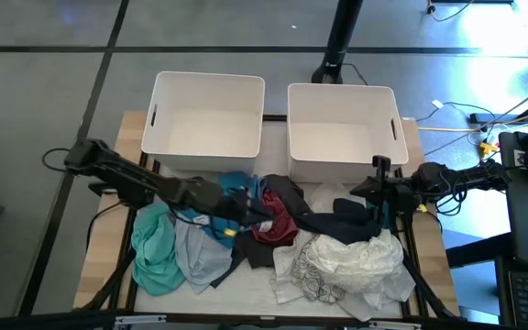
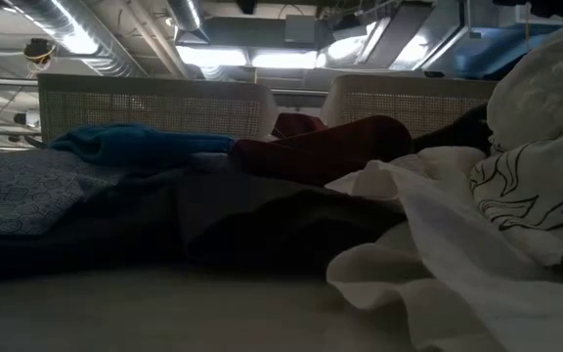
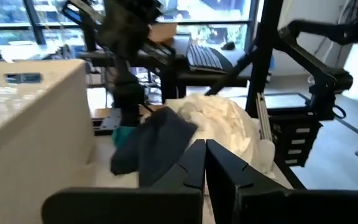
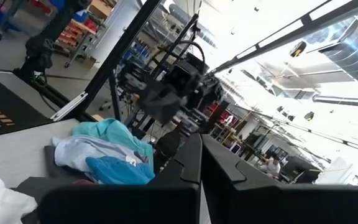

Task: Sort clothes
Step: Put the white blouse into the left white bin

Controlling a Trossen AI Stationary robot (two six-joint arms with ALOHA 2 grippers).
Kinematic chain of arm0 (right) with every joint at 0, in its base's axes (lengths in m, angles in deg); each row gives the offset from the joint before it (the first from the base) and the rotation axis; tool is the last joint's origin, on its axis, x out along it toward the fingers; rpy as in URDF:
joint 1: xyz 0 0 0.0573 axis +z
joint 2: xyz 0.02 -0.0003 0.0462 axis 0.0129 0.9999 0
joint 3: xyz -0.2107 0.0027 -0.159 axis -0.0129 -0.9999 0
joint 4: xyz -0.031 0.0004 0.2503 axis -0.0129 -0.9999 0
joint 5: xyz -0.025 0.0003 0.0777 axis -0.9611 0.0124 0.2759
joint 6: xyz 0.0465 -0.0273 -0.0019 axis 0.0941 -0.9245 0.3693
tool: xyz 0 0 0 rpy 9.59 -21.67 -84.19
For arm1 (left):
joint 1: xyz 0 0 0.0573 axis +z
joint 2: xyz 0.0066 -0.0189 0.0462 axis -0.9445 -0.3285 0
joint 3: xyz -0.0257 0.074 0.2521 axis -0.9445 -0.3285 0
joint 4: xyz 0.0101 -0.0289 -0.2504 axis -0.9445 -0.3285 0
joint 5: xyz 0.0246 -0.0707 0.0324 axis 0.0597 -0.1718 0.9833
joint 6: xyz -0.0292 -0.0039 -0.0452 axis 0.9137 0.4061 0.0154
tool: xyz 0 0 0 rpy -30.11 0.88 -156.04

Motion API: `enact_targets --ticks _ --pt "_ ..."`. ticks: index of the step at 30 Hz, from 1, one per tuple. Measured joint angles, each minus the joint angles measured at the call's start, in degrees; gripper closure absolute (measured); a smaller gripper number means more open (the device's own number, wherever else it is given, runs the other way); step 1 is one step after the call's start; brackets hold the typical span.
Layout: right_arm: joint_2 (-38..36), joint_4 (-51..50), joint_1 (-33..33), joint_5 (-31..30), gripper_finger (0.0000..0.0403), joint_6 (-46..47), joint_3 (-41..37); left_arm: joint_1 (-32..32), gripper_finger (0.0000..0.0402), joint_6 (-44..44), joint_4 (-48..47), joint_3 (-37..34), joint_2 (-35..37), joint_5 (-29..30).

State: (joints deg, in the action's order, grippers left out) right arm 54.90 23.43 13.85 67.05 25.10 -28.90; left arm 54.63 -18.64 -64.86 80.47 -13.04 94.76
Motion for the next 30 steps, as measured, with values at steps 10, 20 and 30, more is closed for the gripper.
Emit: enact_targets --ticks 10,20,30 --pt "1.89 1.49 0.00 0.00 0.0395 0.00 0.02 -3.15 0.0400 -2.11 0.11 13.81 -15.86 0.00" --pt "6.69 5.67 0.02 0.00 0.0395 -1.35 0.02 -3.95 0.0400 -11.82 2.20 21.65 -27.66 -0.04" --pt "12.22 10.68 0.02 -0.02 0.0395 -2.87 0.02 -2.57 0.0365 -14.49 7.34 22.18 -32.20 -0.17"
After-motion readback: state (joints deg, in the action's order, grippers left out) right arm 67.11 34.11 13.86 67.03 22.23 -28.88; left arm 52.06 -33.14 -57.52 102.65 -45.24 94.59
